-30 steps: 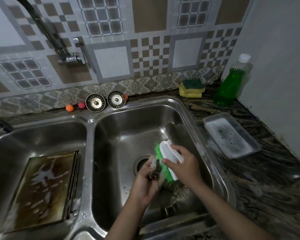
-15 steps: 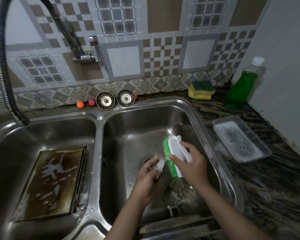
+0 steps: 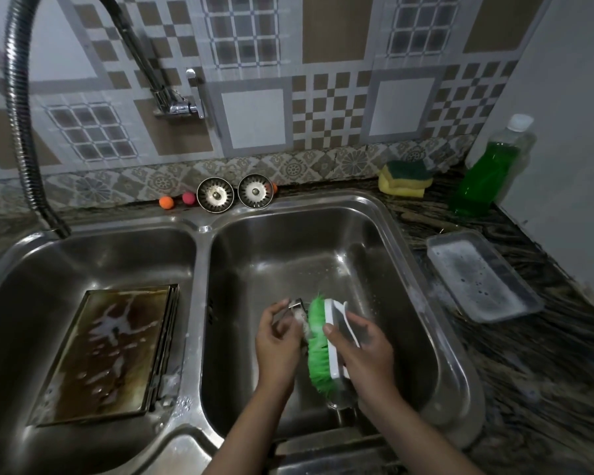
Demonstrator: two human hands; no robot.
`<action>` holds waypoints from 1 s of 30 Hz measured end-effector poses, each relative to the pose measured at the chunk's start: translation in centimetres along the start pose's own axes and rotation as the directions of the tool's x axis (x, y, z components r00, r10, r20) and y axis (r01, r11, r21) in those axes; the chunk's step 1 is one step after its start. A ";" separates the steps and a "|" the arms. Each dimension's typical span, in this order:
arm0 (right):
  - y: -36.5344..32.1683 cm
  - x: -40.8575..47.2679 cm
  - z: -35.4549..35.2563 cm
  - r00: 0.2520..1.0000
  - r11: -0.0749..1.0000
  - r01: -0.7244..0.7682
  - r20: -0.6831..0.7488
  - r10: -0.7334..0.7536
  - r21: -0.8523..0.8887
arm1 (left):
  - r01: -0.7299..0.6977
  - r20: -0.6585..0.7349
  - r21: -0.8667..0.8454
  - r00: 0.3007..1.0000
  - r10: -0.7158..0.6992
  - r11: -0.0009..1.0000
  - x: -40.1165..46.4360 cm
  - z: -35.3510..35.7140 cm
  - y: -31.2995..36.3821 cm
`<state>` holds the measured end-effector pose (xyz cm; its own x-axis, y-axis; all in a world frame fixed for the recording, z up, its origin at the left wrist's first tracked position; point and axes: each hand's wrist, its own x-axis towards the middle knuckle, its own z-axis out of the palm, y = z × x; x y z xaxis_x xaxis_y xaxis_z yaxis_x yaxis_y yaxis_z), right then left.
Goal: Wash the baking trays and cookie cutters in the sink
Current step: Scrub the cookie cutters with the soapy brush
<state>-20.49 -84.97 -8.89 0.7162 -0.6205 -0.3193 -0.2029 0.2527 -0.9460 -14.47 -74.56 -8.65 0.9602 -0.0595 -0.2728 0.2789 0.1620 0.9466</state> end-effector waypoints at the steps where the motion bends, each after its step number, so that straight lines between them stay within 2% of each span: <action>1: 0.2 -0.4 0.2 0.999 0.999 -0.032 -0.017 0.032 0.027 | -0.003 -0.031 -0.002 1.000 0.003 1.000 -0.3 0.3 -0.2; 4: 0.3 -0.6 0.1 0.998 0.998 -0.049 -0.024 0.050 0.036 | -0.004 -0.099 -0.004 0.995 0.004 1.000 -0.8 0.9 -0.4; 8: -1.4 0.0 -0.6 0.994 0.995 0.093 0.051 -0.094 0.030 | 0.039 -0.132 0.025 0.991 -0.036 0.999 -0.5 0.9 -0.2; 12: -1.9 0.3 -0.3 0.960 0.985 0.174 0.221 -0.173 0.016 | 0.128 0.000 -0.067 0.992 -0.129 0.989 -0.7 1.4 0.3; 17: -0.2 1.2 0.6 0.965 0.971 0.229 0.146 -0.218 -0.064 | 0.173 0.019 -0.016 0.985 -0.173 0.985 0.0 0.5 0.4; 20: -0.2 2.6 1.1 0.969 0.951 0.247 0.026 -0.246 -0.186 | 0.183 0.007 -0.016 0.983 -0.183 0.983 0.1 0.2 0.5; 22: -1.2 3.3 0.8 0.972 0.955 0.217 -0.049 -0.231 -0.201 | 0.215 -0.001 -0.032 0.977 -0.215 0.976 0.1 0.2 0.3; 24: -2.0 3.0 0.3 0.974 0.967 0.221 -0.030 -0.227 -0.129 | 0.250 -0.027 -0.083 0.967 -0.253 0.965 0.6 0.2 0.6; 27: -1.5 0.5 0.5 0.966 0.972 0.233 0.118 -0.228 -0.025 | 0.284 -0.039 -0.198 0.954 -0.297 0.938 1.4 0.2 1.5; 28: -1.0 -0.3 0.8 0.958 0.967 0.251 0.148 -0.244 -0.034 | 0.303 -0.028 -0.225 0.948 -0.317 0.926 1.4 0.3 1.8; 30: -0.2 -0.9 1.5 0.951 0.951 0.299 0.108 -0.290 -0.076 | 0.345 0.013 -0.241 0.936 -0.352 0.907 1.2 0.6 2.2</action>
<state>-20.11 -83.38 -8.33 0.8121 -0.5831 -0.0232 -0.0299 -0.0018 -0.9996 -12.76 -74.91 -6.82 0.8001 -0.1256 -0.5865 0.5872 0.3635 0.7232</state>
